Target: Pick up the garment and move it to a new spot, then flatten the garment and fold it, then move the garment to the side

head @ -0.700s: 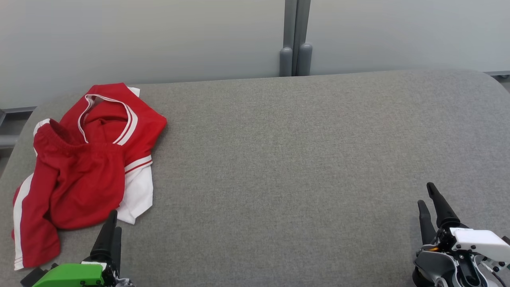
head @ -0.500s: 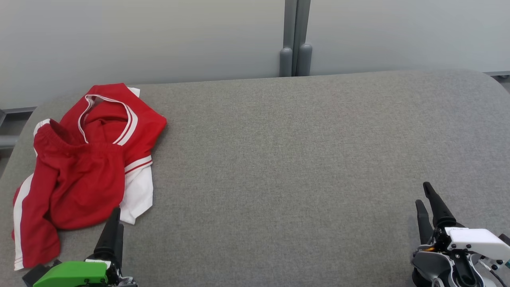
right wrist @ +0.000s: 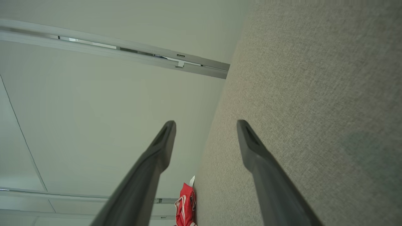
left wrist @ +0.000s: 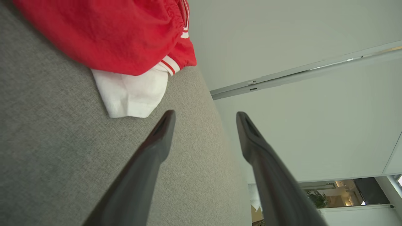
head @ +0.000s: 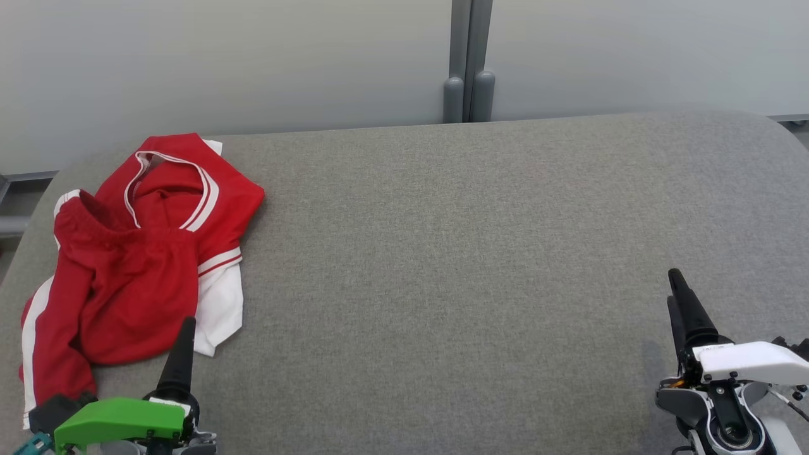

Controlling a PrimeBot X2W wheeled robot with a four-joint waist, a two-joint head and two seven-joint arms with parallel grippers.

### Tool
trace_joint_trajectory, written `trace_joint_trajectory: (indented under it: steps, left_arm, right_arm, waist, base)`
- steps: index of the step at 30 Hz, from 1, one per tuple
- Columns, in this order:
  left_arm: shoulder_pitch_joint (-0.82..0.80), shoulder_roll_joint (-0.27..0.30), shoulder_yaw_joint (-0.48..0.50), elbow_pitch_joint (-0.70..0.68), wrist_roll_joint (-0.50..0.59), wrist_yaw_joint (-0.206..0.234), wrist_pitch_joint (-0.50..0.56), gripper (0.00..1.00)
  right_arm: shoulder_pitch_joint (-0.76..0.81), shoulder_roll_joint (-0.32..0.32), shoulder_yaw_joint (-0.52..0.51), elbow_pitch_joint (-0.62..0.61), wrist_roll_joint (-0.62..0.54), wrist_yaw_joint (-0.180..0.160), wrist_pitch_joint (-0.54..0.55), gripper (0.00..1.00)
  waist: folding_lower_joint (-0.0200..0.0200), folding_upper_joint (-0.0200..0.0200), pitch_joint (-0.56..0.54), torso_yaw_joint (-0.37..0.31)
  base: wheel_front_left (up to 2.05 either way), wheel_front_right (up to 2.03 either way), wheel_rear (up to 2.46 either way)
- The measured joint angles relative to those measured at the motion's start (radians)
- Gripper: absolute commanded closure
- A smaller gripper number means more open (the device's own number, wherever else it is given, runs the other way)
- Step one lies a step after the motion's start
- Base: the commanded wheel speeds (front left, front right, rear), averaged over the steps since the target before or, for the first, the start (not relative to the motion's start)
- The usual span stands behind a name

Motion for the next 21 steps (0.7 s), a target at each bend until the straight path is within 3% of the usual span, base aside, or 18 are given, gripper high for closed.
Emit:
trace_joint_trajectory:
  steps: [21]
  left_arm:
    - [-0.006,0.028,-0.065,-0.116,0.431,0.067,-0.071,0.0]
  right_arm:
    - [-0.013,-0.032,0.11,-0.095,-0.412,-0.054,-0.07,0.0]
  waist:
    - [0.0,0.0,0.002,-0.001]
  base:
    - [0.0,0.0,0.0]
